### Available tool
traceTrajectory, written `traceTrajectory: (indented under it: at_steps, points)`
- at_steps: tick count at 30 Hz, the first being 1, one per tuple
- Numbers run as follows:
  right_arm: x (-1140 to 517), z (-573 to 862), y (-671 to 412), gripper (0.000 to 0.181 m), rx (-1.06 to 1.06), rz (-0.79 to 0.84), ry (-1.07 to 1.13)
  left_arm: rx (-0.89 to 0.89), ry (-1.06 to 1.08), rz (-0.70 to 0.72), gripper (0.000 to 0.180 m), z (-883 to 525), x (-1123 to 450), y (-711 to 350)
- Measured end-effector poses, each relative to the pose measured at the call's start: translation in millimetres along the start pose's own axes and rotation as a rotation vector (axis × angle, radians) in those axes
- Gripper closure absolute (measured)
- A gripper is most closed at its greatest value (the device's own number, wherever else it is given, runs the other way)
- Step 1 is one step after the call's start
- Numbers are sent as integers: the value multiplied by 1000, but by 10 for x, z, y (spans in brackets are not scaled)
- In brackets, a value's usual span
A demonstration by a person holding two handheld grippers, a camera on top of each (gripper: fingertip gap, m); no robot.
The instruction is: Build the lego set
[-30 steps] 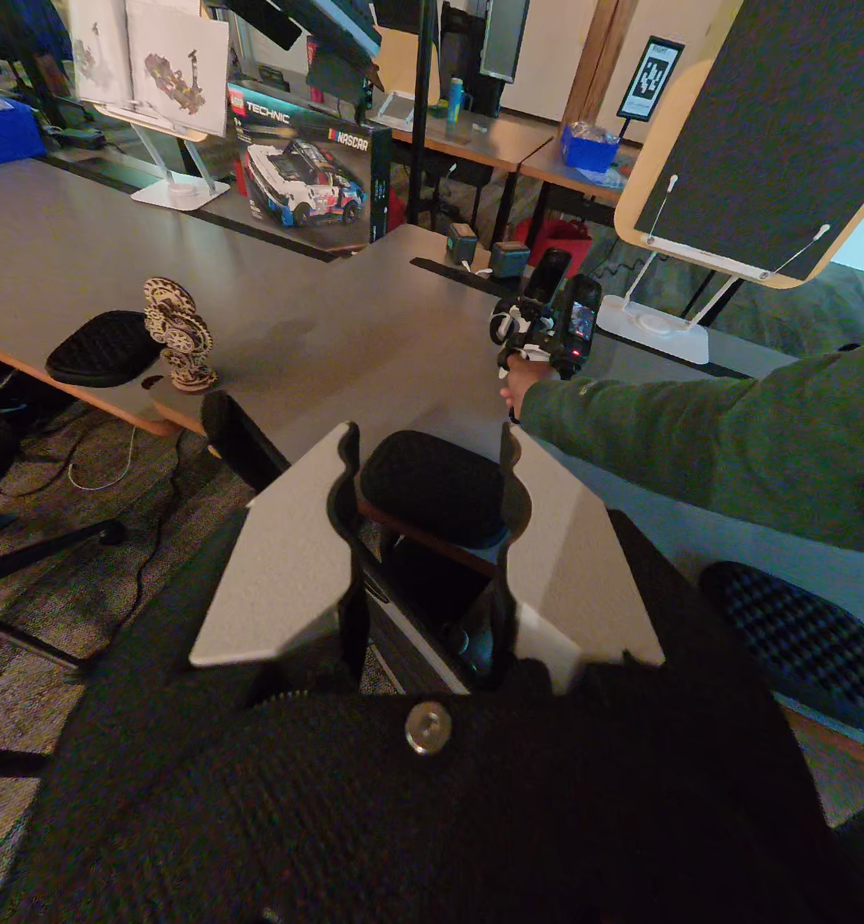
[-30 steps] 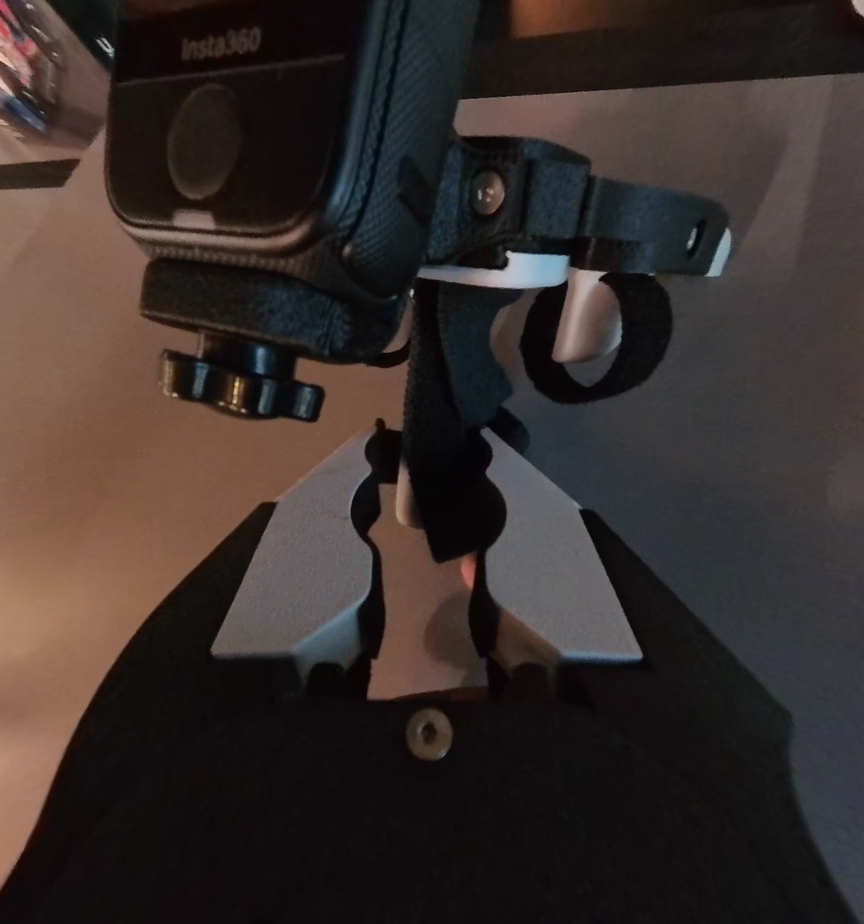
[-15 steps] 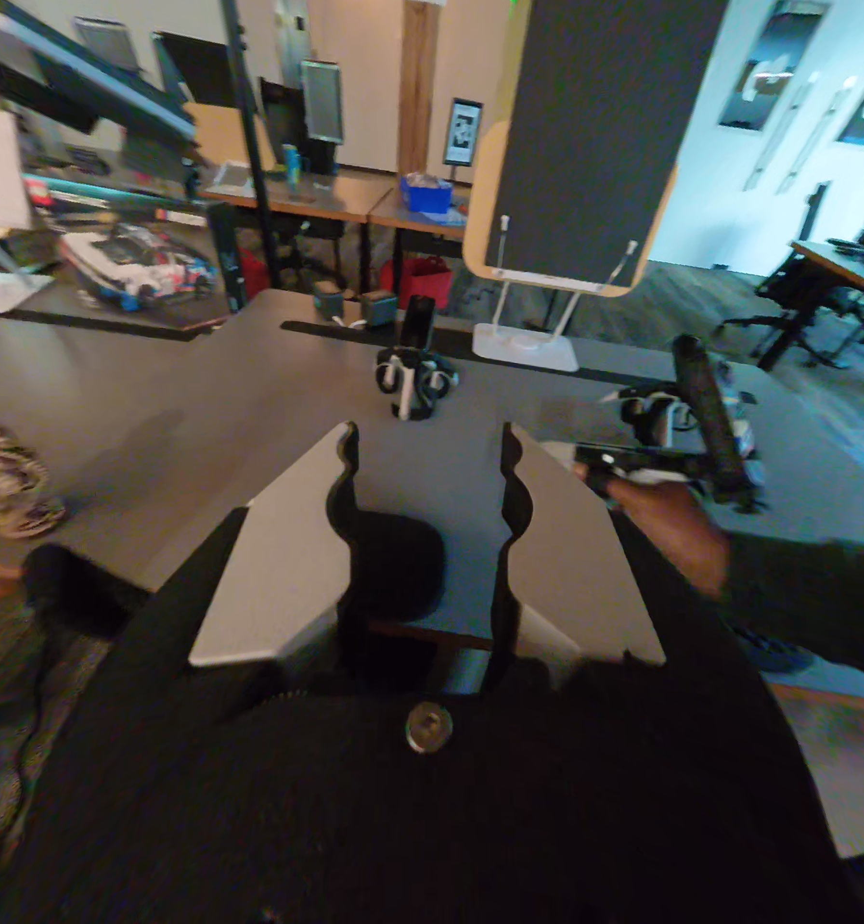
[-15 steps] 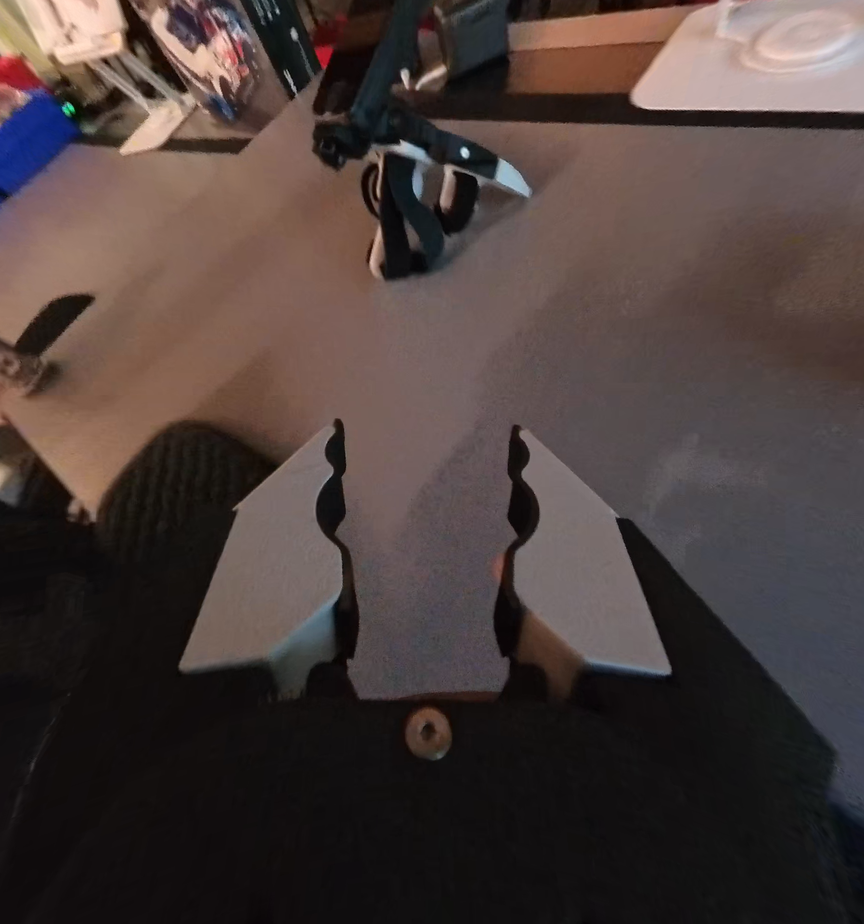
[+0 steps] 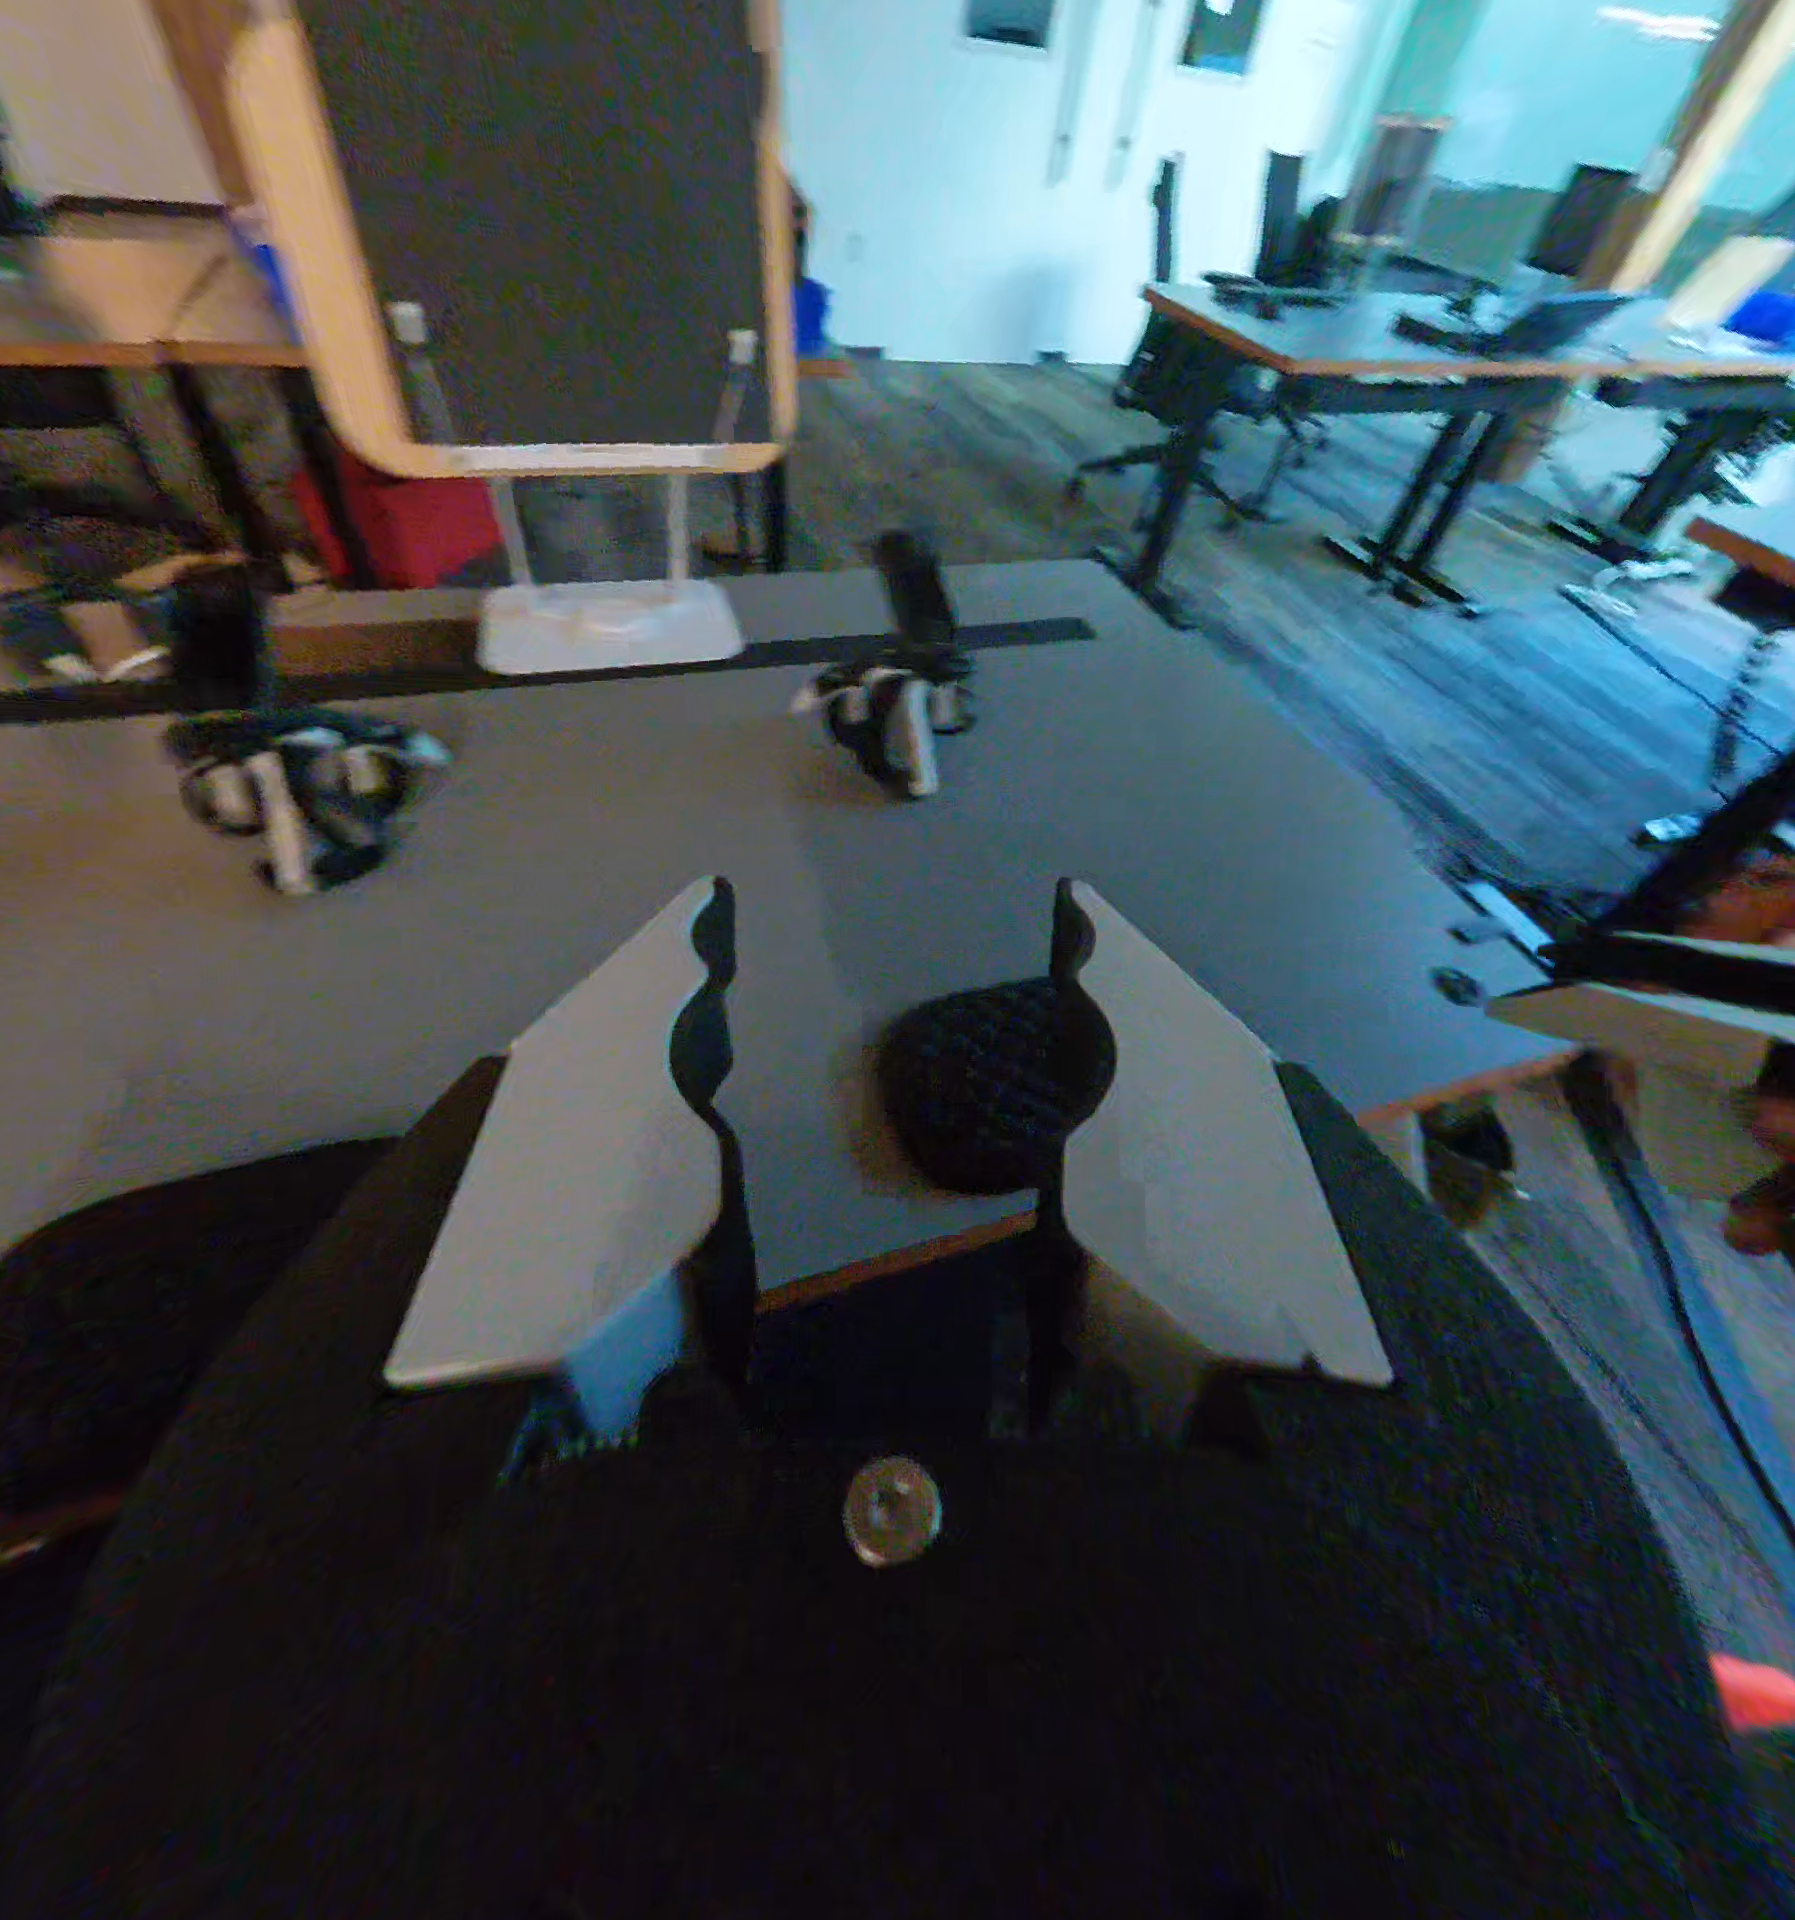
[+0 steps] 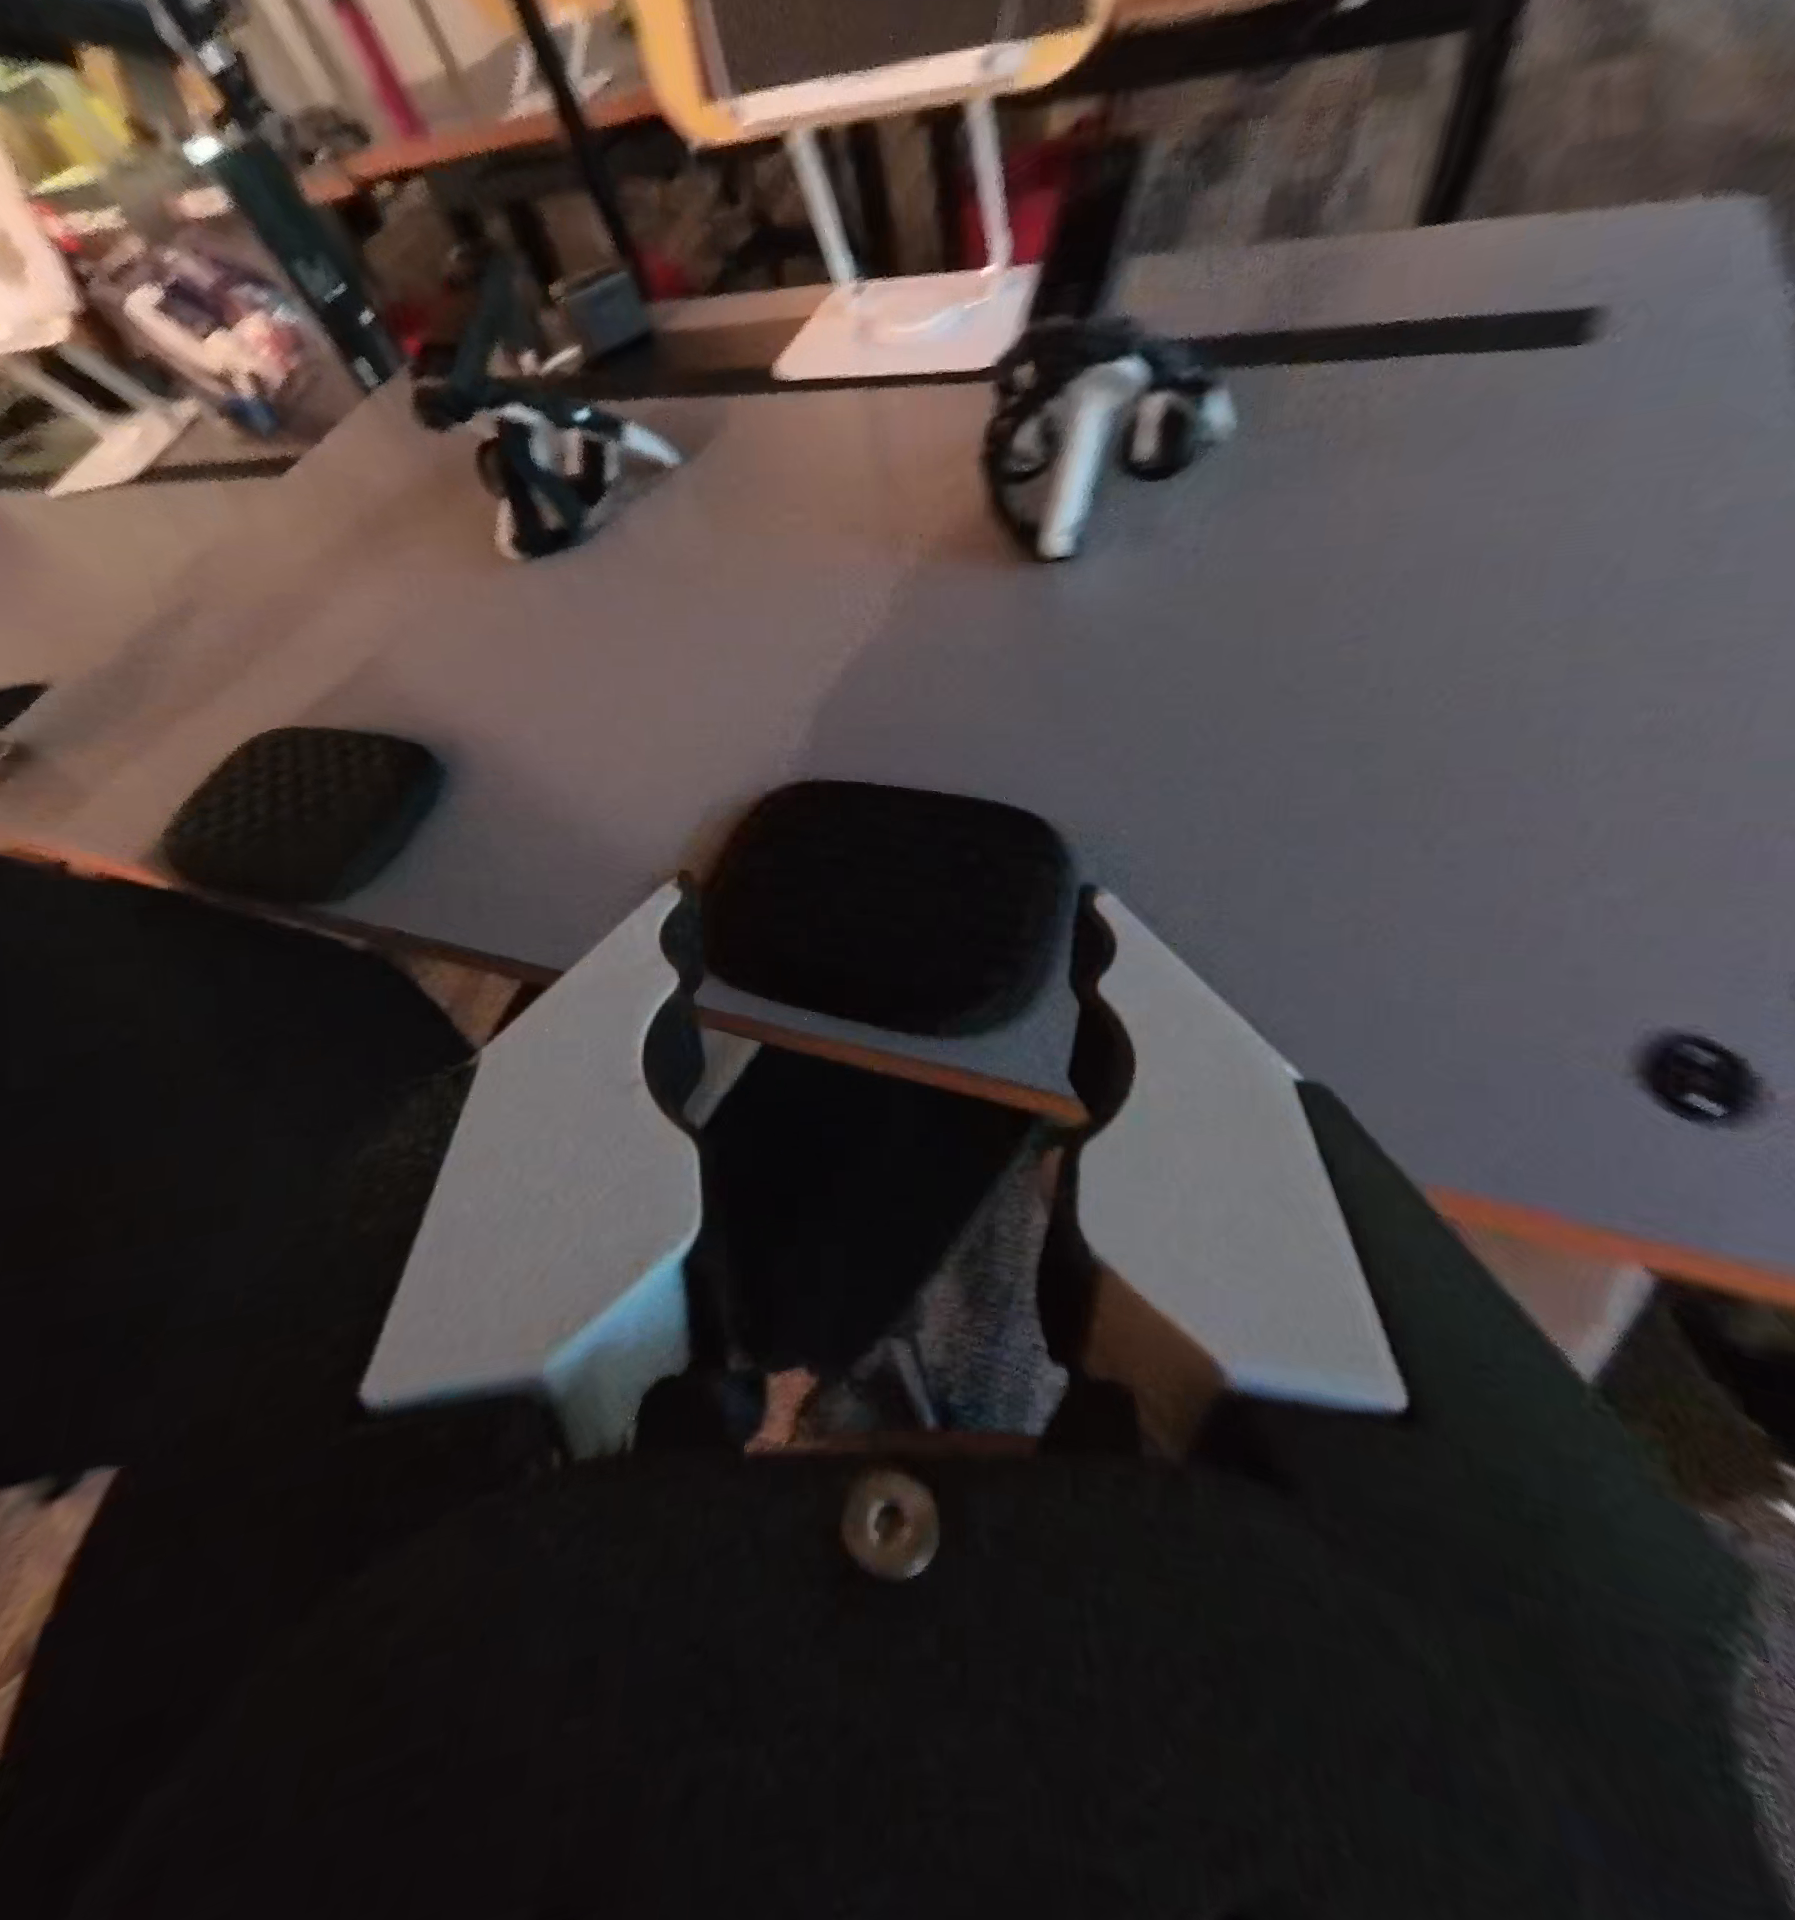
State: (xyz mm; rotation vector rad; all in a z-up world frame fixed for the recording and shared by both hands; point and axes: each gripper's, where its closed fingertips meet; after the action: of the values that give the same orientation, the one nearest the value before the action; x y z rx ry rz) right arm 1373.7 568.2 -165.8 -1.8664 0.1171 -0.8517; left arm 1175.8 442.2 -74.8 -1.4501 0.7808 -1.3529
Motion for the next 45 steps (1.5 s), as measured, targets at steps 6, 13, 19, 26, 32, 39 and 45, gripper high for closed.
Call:
traceTrajectory:
  at_steps: [6, 13, 19, 26, 32, 39, 45]
  points:
    - [1484, 1150, 548, 111, -30, 58, 127, -68, 228, 21, 118, 1998, -165, 65]
    - [3486, 2416, 1290, 110, -117, 77, 355, -103, 637, -14, 112, 4659, -44, 375]
    - [4922, 3138, 1779, 111, -249, 165, 612, -333, 1002, -80, 110, 6512, 62, 586]
    - [6412, 3515, 2432, 111, -479, 258, 1011, -457, 1369, -113, 111, 8466, 172, 899]
    - [7377, 3640, 3188, 111, -673, 297, 1249, -466, 1756, -147, 111, 10108, 886, 1332]
    - [8381, 4124, 3813, 113, -741, 360, 1340, -604, 1959, -85, 123, 11378, 1714, 1568]
    - [9285, 4810, 4595, 111, -735, 309, 1198, -642, 1790, -221, 126, 12375, 1711, 2415]
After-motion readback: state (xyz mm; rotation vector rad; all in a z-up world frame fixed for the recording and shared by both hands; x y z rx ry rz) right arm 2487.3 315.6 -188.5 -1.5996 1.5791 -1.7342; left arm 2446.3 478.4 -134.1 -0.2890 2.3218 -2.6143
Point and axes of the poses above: each gripper's, where its closed fingertips meet, x back along the fingers, y out of its underside, z = x × y across the jaws, and after that the axes turned 5 degrees about -z, right-handed
